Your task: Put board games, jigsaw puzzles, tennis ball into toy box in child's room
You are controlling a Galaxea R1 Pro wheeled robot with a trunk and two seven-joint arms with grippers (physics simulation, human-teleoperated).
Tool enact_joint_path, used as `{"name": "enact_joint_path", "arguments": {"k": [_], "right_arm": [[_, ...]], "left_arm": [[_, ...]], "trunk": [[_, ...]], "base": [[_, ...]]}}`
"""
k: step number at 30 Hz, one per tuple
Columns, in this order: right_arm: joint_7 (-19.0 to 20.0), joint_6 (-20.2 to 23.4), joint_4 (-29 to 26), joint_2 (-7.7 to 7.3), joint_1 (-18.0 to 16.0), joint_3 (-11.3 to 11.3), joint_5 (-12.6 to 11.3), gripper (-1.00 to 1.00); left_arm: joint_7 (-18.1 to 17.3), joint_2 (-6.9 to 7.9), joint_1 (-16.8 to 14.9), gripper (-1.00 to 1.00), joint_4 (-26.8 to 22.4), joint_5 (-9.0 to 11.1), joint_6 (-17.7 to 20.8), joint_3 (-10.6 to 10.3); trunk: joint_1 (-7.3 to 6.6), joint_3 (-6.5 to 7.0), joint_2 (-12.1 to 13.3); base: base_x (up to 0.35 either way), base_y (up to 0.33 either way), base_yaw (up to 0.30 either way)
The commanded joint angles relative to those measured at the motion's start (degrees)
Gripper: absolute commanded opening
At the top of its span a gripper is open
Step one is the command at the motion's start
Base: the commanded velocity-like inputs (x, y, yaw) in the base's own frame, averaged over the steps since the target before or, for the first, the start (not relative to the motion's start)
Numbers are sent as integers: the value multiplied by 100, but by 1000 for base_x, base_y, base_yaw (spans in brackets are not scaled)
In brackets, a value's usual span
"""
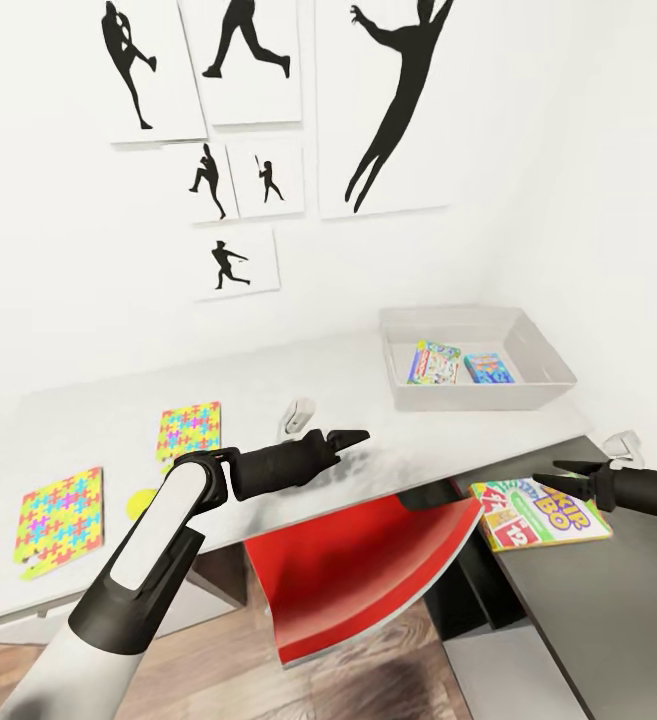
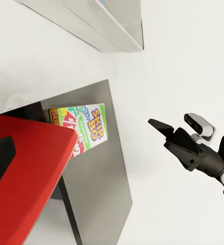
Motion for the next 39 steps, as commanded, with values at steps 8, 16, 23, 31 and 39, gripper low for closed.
{"name": "enact_joint_path", "arguments": {"k": [8,16,23,31,39], "right_arm": [[6,35,3,-6,-23,28,-61,100],[6,35,3,-7,-23,28,-61,100],[5,35,3,-8,-23,25,-61,100],[5,38,9,-13,-23,23,-58,100],[5,42,16,-15,-23,21,-57,100]], "left_arm": [[59,4,-5,100,-6,59,-1,-5],[60,5,-4,100,-6,59,-2,-3],[60,5,-3,100,-6,58,-1,-4],[60,5,3,100,-6,59,-1,0],[60,5,17,100,-3,59,-1,3]], "trunk": [[4,66,-11],[4,142,-11],[4,209,-11],[4,285,-11],[4,361,-11]], "base": [[0,0,0],[0,0,0],[0,0,0],[0,0,0],[0,0,0]]}}
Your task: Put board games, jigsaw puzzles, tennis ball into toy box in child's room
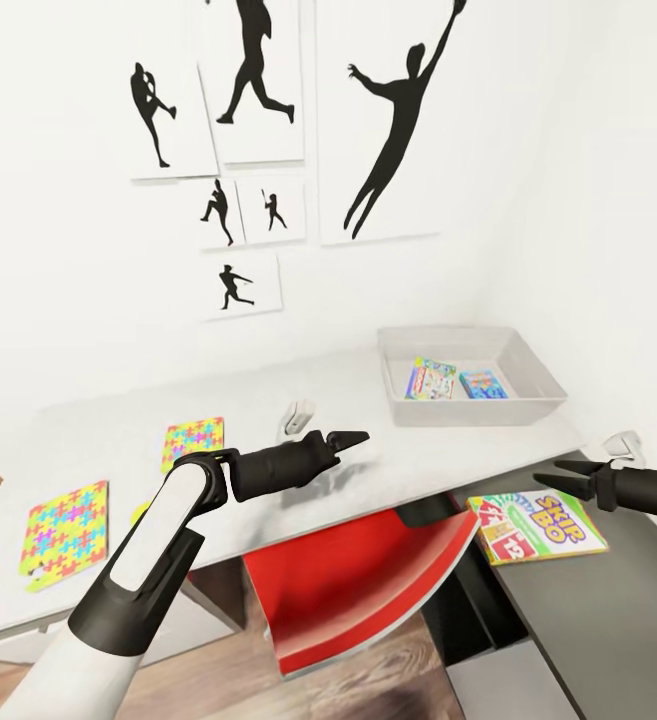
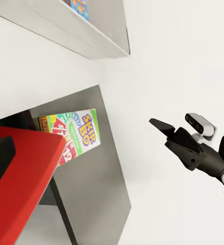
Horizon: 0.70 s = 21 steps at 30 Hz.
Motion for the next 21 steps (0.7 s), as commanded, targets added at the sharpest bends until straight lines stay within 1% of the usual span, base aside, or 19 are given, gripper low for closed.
{"name": "enact_joint_path", "arguments": {"k": [1,15,20,21], "right_arm": [[5,39,3,-5,-24,29,-61,100],[-3,41,11,6,-24,34,-58,100],[-58,33,13,17,-24,36,-61,100],[-88,28,12,21,-24,36,-64,100]], "left_arm": [[57,4,-5,100,-4,60,-2,-4],[57,10,29,100,19,52,-9,-2],[54,11,64,100,30,-16,-12,5],[46,12,76,100,30,-66,-15,13]], "trunk": [[4,-1,-12],[4,132,-12],[4,180,-12],[4,189,-12]], "base": [[0,0,0],[0,0,0],[0,0,0],[0,0,0]]}}
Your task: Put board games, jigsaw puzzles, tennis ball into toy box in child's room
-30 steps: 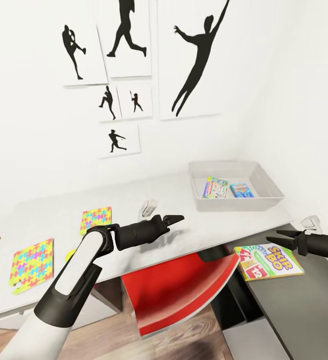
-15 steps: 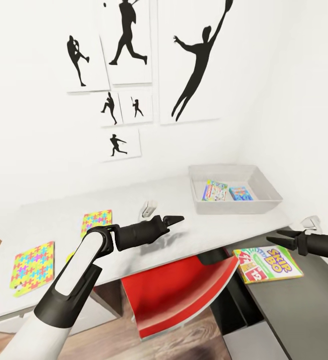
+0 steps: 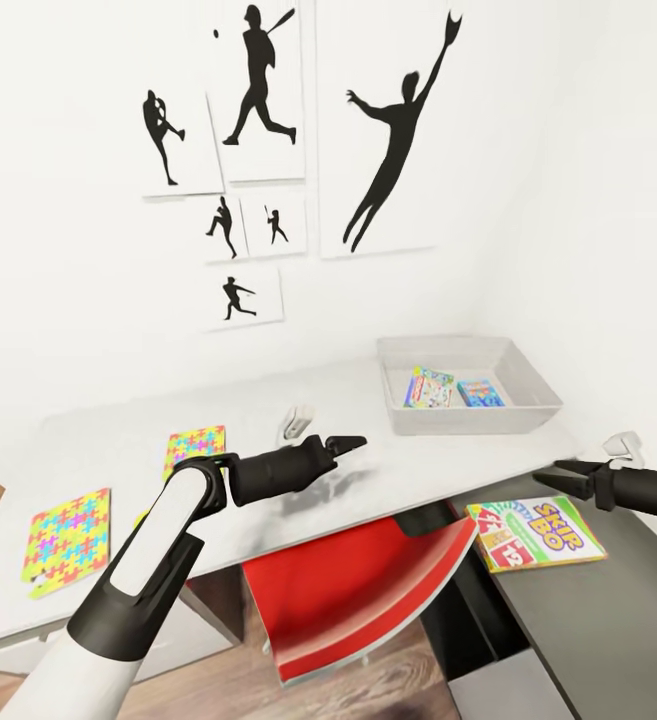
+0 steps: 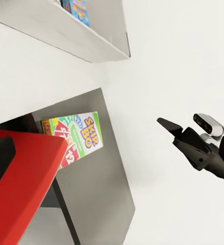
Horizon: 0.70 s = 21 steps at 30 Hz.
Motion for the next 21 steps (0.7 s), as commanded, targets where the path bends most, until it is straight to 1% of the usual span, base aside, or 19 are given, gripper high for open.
{"name": "enact_joint_path", "arguments": {"k": [1,2,4,5,7,10,12,15,21], "right_arm": [[-26,28,2,0,-24,29,-62,100],[-26,28,2,0,-24,29,-62,100],[-77,7,0,22,-24,30,-65,100],[-77,7,0,22,-24,30,-65,100],[-112,-25,-1,52,-24,30,-67,100],[-125,-38,-1,69,-24,30,-67,100],[-144,-57,-2,96,-22,30,-68,100],[-159,-69,-2,118,-11,30,-69,100],[-171,-83,-2,171,36,30,-64,100]], "left_arm": [[49,2,9,100,-6,12,-12,20],[49,2,9,100,-6,12,-12,20],[34,0,45,100,-8,-61,-58,129],[34,0,45,100,-8,-61,-58,129],[26,-9,95,100,-9,-123,-114,264],[24,-15,123,100,-10,-148,-139,323],[21,-24,167,100,-9,-182,-174,414],[19,-29,195,100,-4,-200,-196,476],[25,-39,219,100,4,-216,-219,533]], "trunk": [[4,-2,-12],[4,8,-12],[4,27,-12],[4,37,-12],[4,56,-12],[4,84,-12],[4,103,-12],[4,132,-12],[4,189,-12]], "base": [[0,0,0],[0,0,0],[0,0,0],[0,0,0],[0,0,8],[0,0,20],[0,0,37],[0,0,47],[0,0,59]]}}
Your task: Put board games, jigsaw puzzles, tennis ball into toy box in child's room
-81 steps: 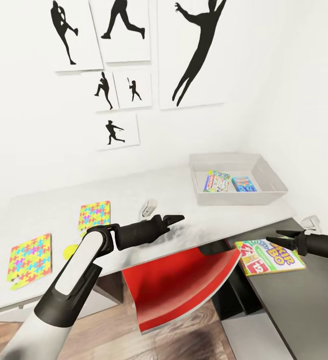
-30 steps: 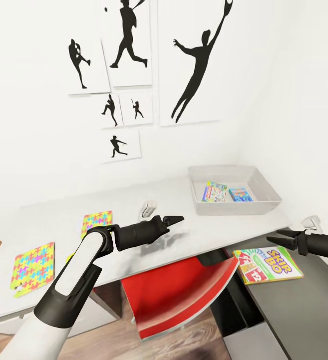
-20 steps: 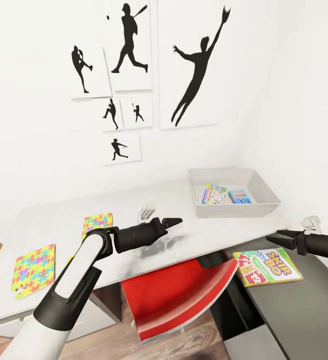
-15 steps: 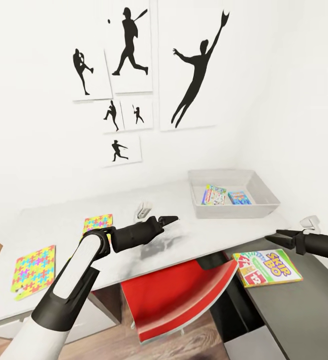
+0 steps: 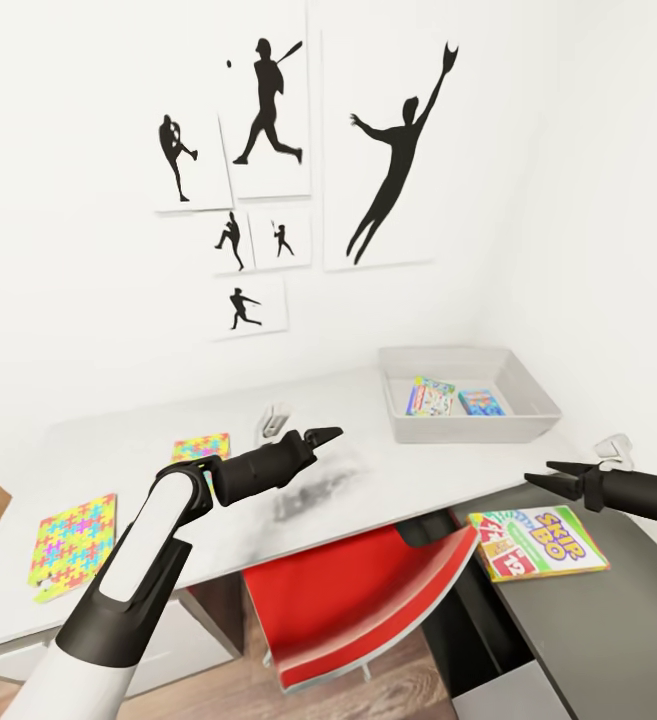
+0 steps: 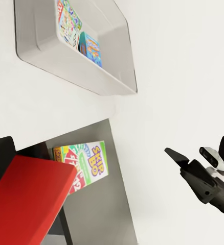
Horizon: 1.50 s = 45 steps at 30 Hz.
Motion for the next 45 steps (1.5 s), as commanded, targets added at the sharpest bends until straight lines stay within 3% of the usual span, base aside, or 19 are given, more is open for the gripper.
{"name": "enact_joint_path", "arguments": {"k": [1,17,36,45], "right_arm": [[4,25,3,23,-1,30,-54,100],[-117,-52,44,212,105,30,-37,100],[-137,-334,443,388,117,27,-88,100],[-145,-416,460,370,118,23,-453,100]], "left_arm": [[61,-1,-1,100,-3,54,-7,7],[44,-20,9,100,134,29,-10,30],[32,-22,16,100,160,16,-18,10],[30,-5,18,100,157,19,-12,36]], "trunk": [[4,-2,-12],[4,138,-12],[4,171,-12],[4,173,-12]], "base": [[0,0,65],[0,0,69],[0,0,16],[0,95,-26]]}}
